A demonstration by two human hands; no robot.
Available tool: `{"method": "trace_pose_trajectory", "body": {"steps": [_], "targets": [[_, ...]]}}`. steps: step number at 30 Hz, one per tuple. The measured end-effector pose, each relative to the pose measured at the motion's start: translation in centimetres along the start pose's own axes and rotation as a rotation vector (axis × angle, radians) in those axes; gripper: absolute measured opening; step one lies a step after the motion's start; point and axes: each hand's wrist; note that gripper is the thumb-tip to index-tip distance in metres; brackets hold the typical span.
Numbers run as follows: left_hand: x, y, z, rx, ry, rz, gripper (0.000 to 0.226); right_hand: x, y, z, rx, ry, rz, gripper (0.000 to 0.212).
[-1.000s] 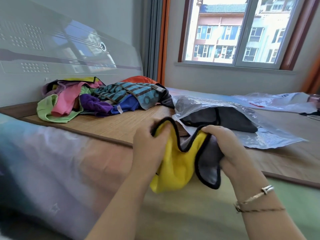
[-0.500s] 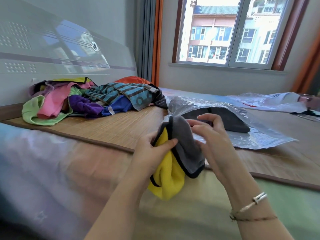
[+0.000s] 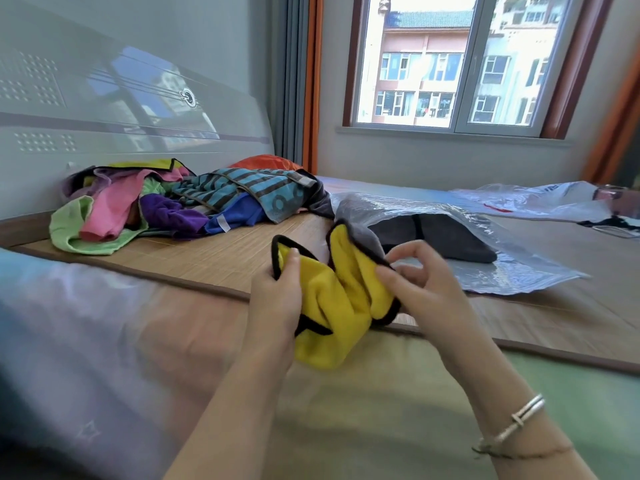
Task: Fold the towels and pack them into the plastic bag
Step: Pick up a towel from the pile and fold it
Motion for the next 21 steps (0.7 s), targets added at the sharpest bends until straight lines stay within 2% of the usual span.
{"method": "trace_pose_trajectory", "body": {"steps": [3,5,7,8,10,12,15,17,21], "targets": [[0.1,0.6,0.1,-0.046,0.062,0.017,0.039,1.1,-1.5,-0.3,-0.069,0.035,0.383,0.011],[-0.1,0.9,-0.1,-0.137,0.067,0.059,0.041,1.5,-2.4,-0.5,-0.019,0.002,0.464,0.017],[-0.4,1.1,-0.4,-0.274,0.036,0.125,0.045,1.2,-3.3,-0.7,0.026,-0.091,0.428,0.023],[-0.5,1.1,-0.5,-0.332,0.022,0.152,0.046,0.9,-3.5,-0.8,0.063,-0.108,0.337,0.027],[-0.6,0.9,-0.4,-0.388,-0.003,0.164,0.048,-0.2,-3.6,-0.8,0.172,-0.061,0.000,0.033],[-0.7,0.6,-0.6,-0.342,-0.052,0.159,0.038,-1.3,-3.2,-0.7,0.191,0.010,-0.247,0.028],[-0.7,0.4,-1.1,-0.180,-0.154,0.128,0.020,-1.6,-2.6,-0.5,0.149,0.104,-0.387,0.020],[-0.6,0.3,-1.1,-0.128,-0.190,0.105,0.019,-1.3,-2.3,-0.3,0.179,0.118,-0.511,0.013],[-0.3,0.3,-1.1,-0.161,-0.200,0.106,0.028,-1.4,-2.6,-0.6,0.362,0.160,-0.730,0.009]]}}
Point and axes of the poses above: each hand's wrist, its own z-axis towards the middle knuckle, its own x-axis out of the back of the hand, y = z × x, and after that the axes turned 5 degrees about -x, right-handed
